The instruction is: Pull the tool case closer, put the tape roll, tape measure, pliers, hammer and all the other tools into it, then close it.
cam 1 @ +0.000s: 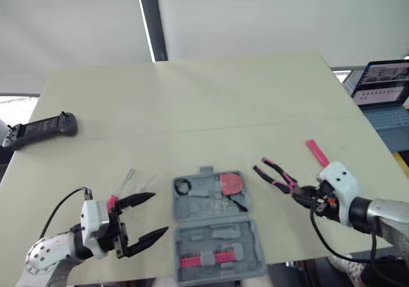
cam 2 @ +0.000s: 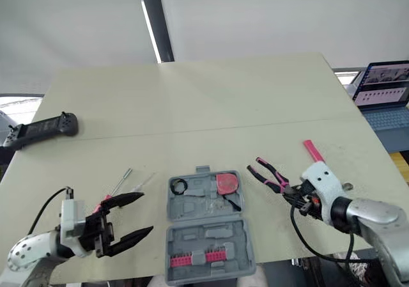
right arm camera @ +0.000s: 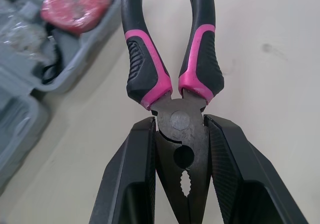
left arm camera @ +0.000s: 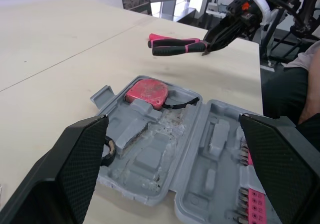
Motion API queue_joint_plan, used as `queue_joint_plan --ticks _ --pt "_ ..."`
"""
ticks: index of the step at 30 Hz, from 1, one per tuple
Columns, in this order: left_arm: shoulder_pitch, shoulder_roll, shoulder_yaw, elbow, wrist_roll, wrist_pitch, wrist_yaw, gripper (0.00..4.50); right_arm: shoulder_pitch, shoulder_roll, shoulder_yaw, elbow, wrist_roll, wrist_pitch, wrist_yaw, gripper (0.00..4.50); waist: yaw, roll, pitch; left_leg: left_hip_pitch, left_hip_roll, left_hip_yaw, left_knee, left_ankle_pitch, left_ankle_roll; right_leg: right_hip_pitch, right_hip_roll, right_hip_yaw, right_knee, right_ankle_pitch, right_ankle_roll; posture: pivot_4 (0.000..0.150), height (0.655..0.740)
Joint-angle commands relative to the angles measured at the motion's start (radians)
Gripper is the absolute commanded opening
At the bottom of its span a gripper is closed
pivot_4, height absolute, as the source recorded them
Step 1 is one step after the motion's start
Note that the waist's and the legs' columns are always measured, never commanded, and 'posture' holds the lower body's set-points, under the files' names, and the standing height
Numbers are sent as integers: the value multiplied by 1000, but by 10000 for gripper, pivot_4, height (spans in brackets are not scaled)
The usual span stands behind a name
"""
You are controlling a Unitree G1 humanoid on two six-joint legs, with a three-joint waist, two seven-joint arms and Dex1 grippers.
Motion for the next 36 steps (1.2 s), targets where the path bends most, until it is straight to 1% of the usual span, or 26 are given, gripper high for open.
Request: queue_joint_plan --ticks 1,4,8,12,18,24,29,36 --pt "49 28 87 -58 -63 3 -36 45000 -85 -79 42 -82 71 0 100 9680 0 0 0 0 0 0 0 0 0 0 0 0 0 0 0 1500 7400" --pt "86 41 155 -43 -88 3 -64 45000 -200 -129 138 -110 110 48 129 9680 0 0 0 0 1 -1 0 0 0 0 0 -1 -1 0 0 1500 7400" --pt "136 42 212 -25 -80 -18 -110 45000 -370 -135 278 -156 135 117 121 9680 3 -3 2 -1 0 -1 0 0 0 0 0 -1 -2 0 0 1500 7400" --pt "201 20 238 -57 -72 -33 -127 45000 -584 -86 496 -181 101 217 86 9680 0 -5 3 -1 0 -1 0 0 0 -1 0 -1 -2 0 0 1500 7400" --pt "247 14 259 -55 -57 -50 -143 45000 -792 19 750 -141 10 257 67 9680 1 -5 3 -5 0 -1 0 0 -1 -7 -1 0 -1 0 0 1500 7400" --pt "252 7 261 -57 -42 -56 -137 45000 -879 99 914 -50 -92 247 53 9680 -2 -6 2 -7 0 -1 0 1 -1 -10 -1 0 2 0 0 1500 7400" --pt "276 -5 265 -75 -35 -57 -128 45000 -896 176 972 31 -154 237 35 9680 -5 -6 2 -9 0 0 0 1 -2 -15 -1 0 6 0 0 1500 7400" --pt "305 -22 265 -97 -24 -65 -119 45000 -890 216 1018 92 -211 193 55 9680 -3 -6 2 -10 0 1 1 1 -2 -15 -1 0 6 0 0 1500 7400"
